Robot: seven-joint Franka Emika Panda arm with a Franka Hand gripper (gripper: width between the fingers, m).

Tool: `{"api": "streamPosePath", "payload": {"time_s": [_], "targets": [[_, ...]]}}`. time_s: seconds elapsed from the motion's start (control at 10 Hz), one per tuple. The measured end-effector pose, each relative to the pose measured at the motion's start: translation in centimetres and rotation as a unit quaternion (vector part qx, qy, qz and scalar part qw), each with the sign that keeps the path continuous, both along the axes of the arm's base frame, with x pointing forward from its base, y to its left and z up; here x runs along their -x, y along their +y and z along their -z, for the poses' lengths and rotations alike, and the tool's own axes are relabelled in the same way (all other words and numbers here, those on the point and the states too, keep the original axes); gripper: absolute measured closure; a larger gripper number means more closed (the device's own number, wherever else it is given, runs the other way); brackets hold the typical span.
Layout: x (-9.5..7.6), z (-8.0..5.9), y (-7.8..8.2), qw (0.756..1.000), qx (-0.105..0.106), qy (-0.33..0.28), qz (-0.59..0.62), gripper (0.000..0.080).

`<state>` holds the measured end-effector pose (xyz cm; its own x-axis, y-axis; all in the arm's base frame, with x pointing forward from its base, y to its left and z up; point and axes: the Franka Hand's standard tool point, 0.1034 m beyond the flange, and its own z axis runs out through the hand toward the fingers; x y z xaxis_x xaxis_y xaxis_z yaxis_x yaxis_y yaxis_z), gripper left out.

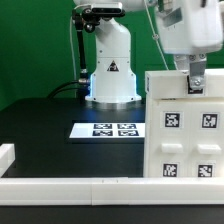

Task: Assemble cabinet

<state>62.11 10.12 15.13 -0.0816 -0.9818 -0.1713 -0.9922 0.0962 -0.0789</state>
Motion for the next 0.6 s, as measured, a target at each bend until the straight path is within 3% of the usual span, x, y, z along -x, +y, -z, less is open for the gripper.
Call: {"api": "streamPosePath", "payload": {"time_s": [0.2,0.4,0.6], "targets": [[-0.33,-0.02,-0.04,0.998,-0.012,-0.005,0.060,0.0252],[-0.27,0.10,0.10,0.997,-0.015,-0.001,0.078,0.0169],[-0.26,0.14,0.14,0.997,-0.014,-0.002,0.071,0.0153]]}}
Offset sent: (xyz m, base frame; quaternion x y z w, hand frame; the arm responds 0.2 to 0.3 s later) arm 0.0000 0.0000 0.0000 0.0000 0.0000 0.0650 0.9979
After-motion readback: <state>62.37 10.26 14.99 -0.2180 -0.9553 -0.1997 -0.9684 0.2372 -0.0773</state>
